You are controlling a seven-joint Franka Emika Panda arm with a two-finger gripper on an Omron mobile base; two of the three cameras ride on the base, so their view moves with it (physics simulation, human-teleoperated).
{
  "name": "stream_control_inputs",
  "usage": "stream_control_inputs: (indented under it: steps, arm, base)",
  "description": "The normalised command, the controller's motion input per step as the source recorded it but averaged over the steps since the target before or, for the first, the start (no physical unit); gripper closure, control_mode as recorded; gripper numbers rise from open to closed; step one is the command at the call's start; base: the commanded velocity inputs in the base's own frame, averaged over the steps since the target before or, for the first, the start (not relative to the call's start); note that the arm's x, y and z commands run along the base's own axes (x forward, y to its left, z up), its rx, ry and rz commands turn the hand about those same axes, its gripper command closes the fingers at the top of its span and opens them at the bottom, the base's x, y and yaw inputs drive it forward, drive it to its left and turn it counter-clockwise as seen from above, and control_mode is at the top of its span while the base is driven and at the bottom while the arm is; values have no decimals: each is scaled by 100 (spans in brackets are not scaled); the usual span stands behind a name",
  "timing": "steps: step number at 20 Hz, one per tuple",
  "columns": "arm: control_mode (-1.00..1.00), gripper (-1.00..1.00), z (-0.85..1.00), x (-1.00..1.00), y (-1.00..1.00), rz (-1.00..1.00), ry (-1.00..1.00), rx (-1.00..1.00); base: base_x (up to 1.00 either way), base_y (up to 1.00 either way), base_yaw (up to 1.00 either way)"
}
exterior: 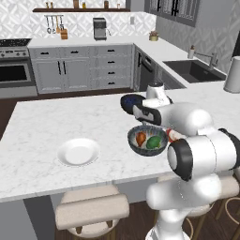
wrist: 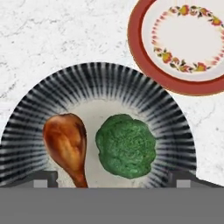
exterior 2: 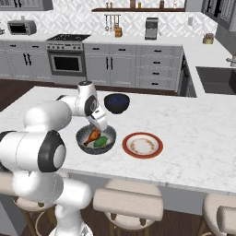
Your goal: Pick the chicken drumstick and broccoli from their plates and place them in the bowl. Then put the bowl in the fridge.
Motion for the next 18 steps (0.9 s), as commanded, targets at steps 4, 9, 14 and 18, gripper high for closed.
stream_control_inputs:
  steps: [4,9,14,18]
  arm:
    - [-100,-100,25,-59,-53,32,20,0]
    - [-100,-100,1,-66,-65,10,11,5]
    - [-100,-100,-6,-5,-31,2,-6,13]
    - [-100,-100,-26,41,-28,3,0,5]
  base:
    - [0,0,0]
    - [0,0,0]
    - [0,0,0]
    - [0,0,0]
